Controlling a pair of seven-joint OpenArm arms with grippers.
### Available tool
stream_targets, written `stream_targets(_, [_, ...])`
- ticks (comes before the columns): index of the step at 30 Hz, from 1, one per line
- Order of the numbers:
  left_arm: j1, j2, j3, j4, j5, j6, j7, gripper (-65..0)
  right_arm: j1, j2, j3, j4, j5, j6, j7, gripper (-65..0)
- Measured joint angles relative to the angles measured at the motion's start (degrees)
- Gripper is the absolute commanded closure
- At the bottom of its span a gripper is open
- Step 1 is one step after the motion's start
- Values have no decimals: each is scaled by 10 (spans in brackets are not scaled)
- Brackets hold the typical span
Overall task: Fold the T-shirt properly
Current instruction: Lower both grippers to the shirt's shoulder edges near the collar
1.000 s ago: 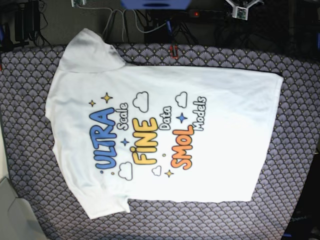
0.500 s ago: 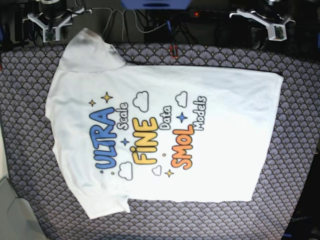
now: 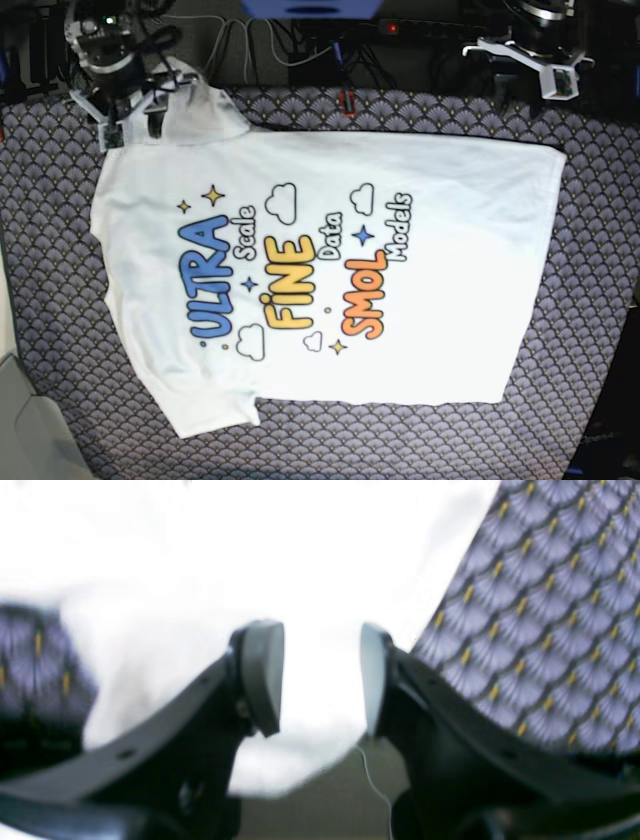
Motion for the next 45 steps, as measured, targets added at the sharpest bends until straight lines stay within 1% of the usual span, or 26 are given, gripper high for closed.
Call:
stream_targets(1, [1, 0, 0, -1, 0, 0, 1, -287, 16, -8, 16, -1, 1, 26, -16, -263])
stream_targets(2, [1, 0, 0, -2, 0, 0, 2, -288, 33, -19, 37, -5, 2, 62, -41, -263])
stream_targets(4, [1, 0, 0, -2, 0, 0, 1, -288, 57, -38, 73, -10, -1, 85, -67, -263])
stream_targets(6, [1, 0, 0, -2, 0, 0, 1, -288, 68, -42, 104, -10, 0, 115, -82, -262])
stream_targets(8, [1, 0, 0, -2, 0, 0, 1, -288, 77, -43, 123, -10, -4, 119, -93, -263])
stream_targets(11, [-16, 0, 0, -7, 1, 0, 6, -288, 81, -42, 136, -12, -3, 122, -85, -263])
stream_targets(16, [-50, 0, -7, -19, 0, -2, 89, -288, 79, -43, 139, -32, -3, 128, -88, -260])
stream_targets(18, [-60, 5, -19, -19, 0, -2, 101, -288, 80, -43, 139, -40, -2, 135, -86, -260])
stream_targets(20, [-70, 17, -30, -19, 0, -2, 111, -288, 80, -43, 139, -50, -2, 138, -86, -260])
stream_targets(23, [-73, 23, -49, -19, 0, -8, 113, -288, 80, -43, 139, -70, -2, 139, -84, -260])
stream_targets(25, [-74, 23, -55, -19, 0, 1, 116, -288, 80, -43, 139, -86, -2, 139, -82, -259])
stream_targets(28, [-74, 21, -64, -19, 0, -6, 118, -289, 80, -35, 139, -100, -2, 139, -81, -259])
stream_targets(36, [-75, 21, -67, -19, 0, -2, 117, -289, 83, -30, 139, -103, -2, 139, -79, -257])
stream_targets(38, [-75, 21, -67, -19, 0, -2, 117, -289, 83, -30, 139, -112, 2, 139, -70, -254])
stream_targets(40, [-81, 21, -67, -27, 0, -5, 117, -289, 87, -28, 139, -125, 7, 138, -63, -227])
stream_targets(42, [-92, 23, -74, -44, 0, -6, 118, -289, 91, -26, 139, -138, 13, 138, -52, -174])
stream_targets(45, [-101, 22, -87, -69, 0, -2, 117, -289, 104, -24, 141, -155, 15, 138, -40, -42])
